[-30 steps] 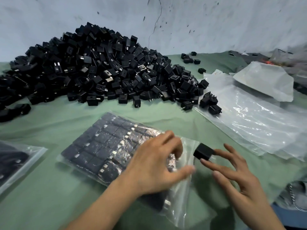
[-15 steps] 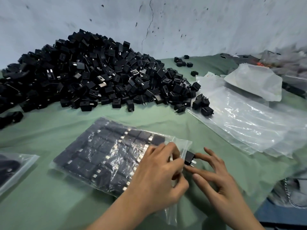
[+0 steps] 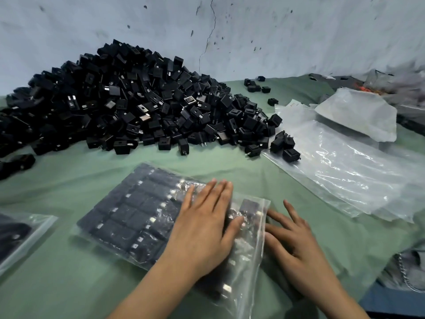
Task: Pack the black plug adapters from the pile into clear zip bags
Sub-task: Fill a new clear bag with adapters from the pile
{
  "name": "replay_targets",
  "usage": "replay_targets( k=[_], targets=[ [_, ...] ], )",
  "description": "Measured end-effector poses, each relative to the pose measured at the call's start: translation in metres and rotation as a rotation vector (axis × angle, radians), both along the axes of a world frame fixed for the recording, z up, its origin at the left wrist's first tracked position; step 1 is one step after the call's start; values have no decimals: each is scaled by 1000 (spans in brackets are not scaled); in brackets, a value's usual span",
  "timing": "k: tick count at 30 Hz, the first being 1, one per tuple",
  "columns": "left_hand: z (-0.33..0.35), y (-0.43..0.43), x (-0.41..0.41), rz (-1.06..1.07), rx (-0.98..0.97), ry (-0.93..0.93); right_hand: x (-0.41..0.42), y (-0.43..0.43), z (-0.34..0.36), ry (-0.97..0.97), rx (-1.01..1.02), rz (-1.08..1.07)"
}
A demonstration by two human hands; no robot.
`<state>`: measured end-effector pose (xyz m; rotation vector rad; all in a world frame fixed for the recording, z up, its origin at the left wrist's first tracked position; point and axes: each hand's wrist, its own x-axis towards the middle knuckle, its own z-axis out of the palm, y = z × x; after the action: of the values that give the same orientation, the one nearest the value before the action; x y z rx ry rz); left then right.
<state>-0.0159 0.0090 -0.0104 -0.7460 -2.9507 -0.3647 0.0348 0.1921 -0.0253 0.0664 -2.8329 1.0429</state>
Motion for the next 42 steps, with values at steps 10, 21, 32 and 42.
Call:
replay_targets(
  k=[10, 21, 32, 42],
  targets=[
    [-17, -6, -6, -40, -146, -92, -22, -5, -3, -30, -41, 132],
    [-15, -5, -3, -29, -165, -122, -16, 7, -16, 269, -488, -145],
    [-11, -3, -2, -38, -190, -159, -152, 78, 8, 175, -37, -311],
    [-14, -4, -5, -44, -175, -124, -164, 93, -8, 269, 178, -308]
  ],
)
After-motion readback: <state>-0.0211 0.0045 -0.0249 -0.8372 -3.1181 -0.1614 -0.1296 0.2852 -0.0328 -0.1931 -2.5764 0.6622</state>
